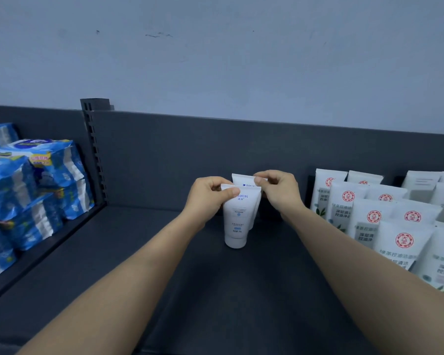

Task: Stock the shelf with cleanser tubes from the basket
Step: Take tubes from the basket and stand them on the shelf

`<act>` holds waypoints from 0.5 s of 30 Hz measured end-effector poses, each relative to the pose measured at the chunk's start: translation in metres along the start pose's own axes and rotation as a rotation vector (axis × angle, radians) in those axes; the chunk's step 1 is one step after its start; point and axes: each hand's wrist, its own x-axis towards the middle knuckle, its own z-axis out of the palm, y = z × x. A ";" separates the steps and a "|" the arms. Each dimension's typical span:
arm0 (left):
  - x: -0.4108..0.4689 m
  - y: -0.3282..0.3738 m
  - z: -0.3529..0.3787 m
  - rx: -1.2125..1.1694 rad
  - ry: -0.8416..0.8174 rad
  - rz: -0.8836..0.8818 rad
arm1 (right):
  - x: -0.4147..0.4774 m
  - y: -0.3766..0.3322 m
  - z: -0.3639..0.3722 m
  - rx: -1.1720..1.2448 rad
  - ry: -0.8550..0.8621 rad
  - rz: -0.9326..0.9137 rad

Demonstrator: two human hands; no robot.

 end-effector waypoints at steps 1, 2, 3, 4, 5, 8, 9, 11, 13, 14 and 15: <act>0.002 0.000 0.002 0.006 0.001 0.000 | 0.001 0.001 0.000 0.006 -0.003 0.005; 0.003 -0.001 0.003 0.009 0.001 0.000 | 0.001 0.001 0.000 0.007 -0.003 0.005; 0.004 -0.001 0.005 0.011 0.001 0.000 | 0.001 0.002 0.000 0.006 0.000 0.005; 0.005 -0.002 0.007 0.011 0.001 0.002 | 0.001 0.002 0.000 0.002 0.005 0.004; 0.005 -0.002 0.008 0.012 0.004 0.004 | 0.000 0.002 0.000 -0.005 0.010 0.005; 0.005 -0.005 0.010 0.021 0.024 0.010 | -0.004 0.002 -0.001 -0.025 0.025 0.017; 0.005 -0.006 0.010 0.026 0.033 0.009 | -0.005 0.001 -0.001 -0.032 0.032 0.017; 0.002 -0.007 0.010 0.052 0.047 0.013 | -0.008 0.000 -0.003 -0.063 0.045 0.008; -0.002 -0.008 0.011 0.088 0.061 0.020 | -0.012 -0.004 -0.005 -0.102 0.055 0.000; -0.005 -0.007 0.012 0.109 0.074 0.023 | -0.015 -0.006 -0.007 -0.122 0.060 -0.005; -0.006 -0.006 0.012 0.133 0.089 0.032 | -0.017 -0.008 -0.008 -0.143 0.070 -0.011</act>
